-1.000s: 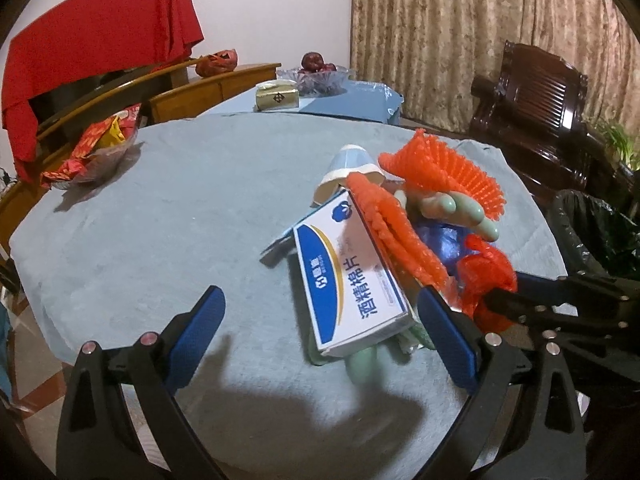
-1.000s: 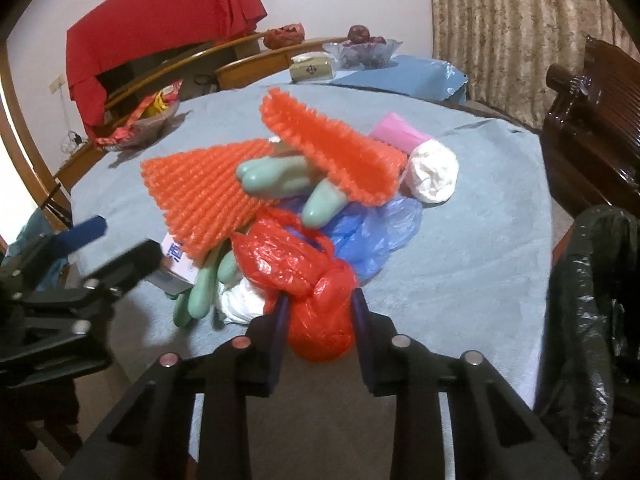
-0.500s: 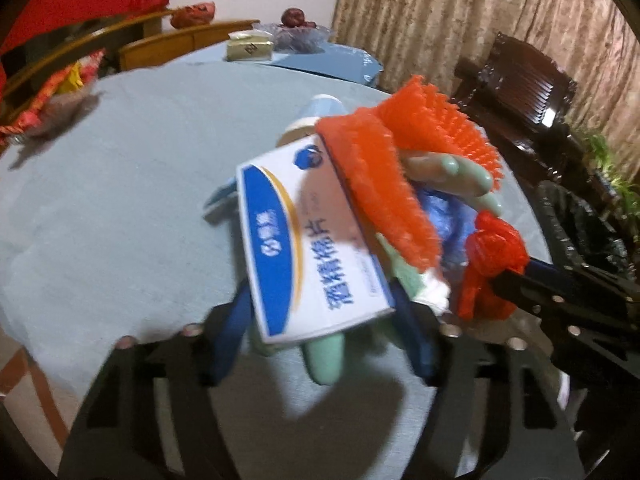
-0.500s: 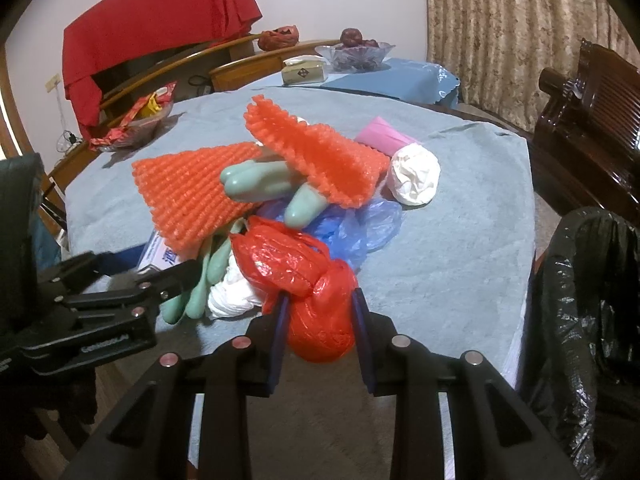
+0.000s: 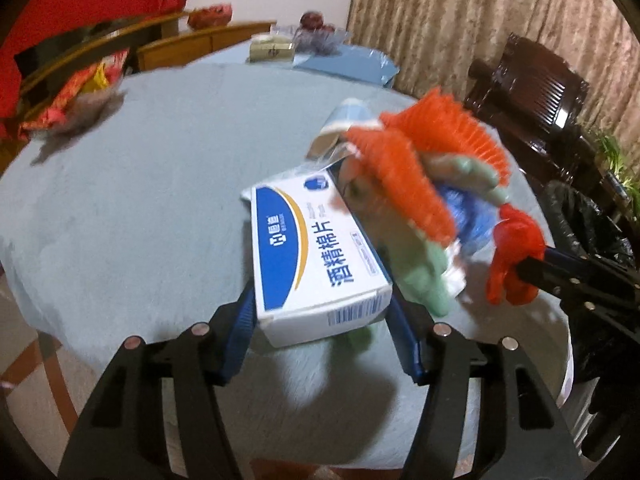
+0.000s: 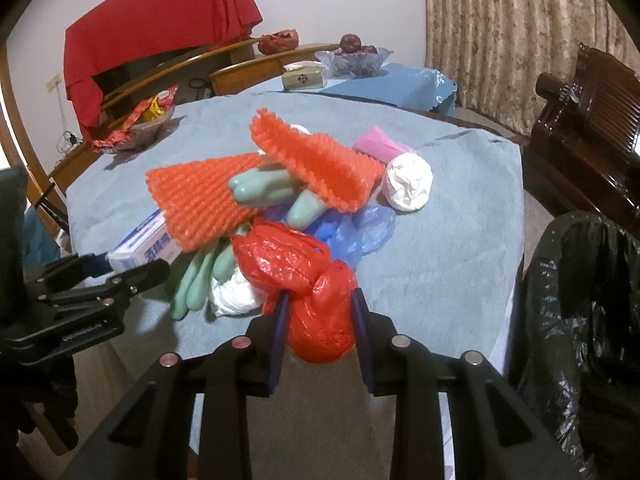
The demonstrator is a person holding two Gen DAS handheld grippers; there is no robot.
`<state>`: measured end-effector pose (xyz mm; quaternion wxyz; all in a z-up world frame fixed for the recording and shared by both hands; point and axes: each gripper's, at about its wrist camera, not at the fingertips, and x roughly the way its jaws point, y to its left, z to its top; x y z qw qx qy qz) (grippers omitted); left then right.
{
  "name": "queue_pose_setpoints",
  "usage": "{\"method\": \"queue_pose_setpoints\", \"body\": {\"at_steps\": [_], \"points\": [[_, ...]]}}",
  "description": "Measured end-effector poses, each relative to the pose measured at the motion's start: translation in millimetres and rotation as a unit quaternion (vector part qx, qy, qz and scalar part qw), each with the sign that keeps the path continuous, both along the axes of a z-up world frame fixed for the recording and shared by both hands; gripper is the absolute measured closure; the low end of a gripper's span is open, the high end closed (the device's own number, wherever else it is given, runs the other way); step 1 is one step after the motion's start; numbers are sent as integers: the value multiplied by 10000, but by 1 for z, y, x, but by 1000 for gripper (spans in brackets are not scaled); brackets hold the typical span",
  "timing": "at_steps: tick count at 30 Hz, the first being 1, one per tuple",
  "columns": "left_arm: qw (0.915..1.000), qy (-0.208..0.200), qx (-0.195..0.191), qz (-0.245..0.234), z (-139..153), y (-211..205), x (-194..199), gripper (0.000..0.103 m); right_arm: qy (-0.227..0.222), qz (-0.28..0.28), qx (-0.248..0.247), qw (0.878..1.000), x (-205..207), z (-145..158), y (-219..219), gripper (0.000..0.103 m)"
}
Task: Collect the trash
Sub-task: 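Close the left tool on the swab box while the right tool grips the red bag, then carry both items over the bin and open both tools to drop them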
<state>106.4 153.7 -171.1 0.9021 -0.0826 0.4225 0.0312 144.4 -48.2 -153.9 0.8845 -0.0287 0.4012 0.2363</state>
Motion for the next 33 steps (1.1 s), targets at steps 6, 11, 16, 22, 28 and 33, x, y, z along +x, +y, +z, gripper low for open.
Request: {"method": "queue_pose_setpoints", "body": {"at_steps": [6,11,16,22,28,33], "points": [[9999,106,117,6,-10,0,12,32,39,-39,-10,10000,4,-2,-2,73],[9998,156,56,63,-17,5,18,43,-4,-40,9,10000,7,-1,-3,73],[9998,-104,118,101,-1,5,7,47,-75,-15,20,10000,3,6,-4,73],[9987,-462,157,145,33,6,-15,49,-234,-29,138,9996,-5,22,-8,73],[9991,-368,120,152,33,1,-20,50,-255,-132,196,9994,-13,28,-18,73],[9941,-1011,375,110,75,-14,-32,50,-463,-287,367,9978,-21,49,-36,73]]}}
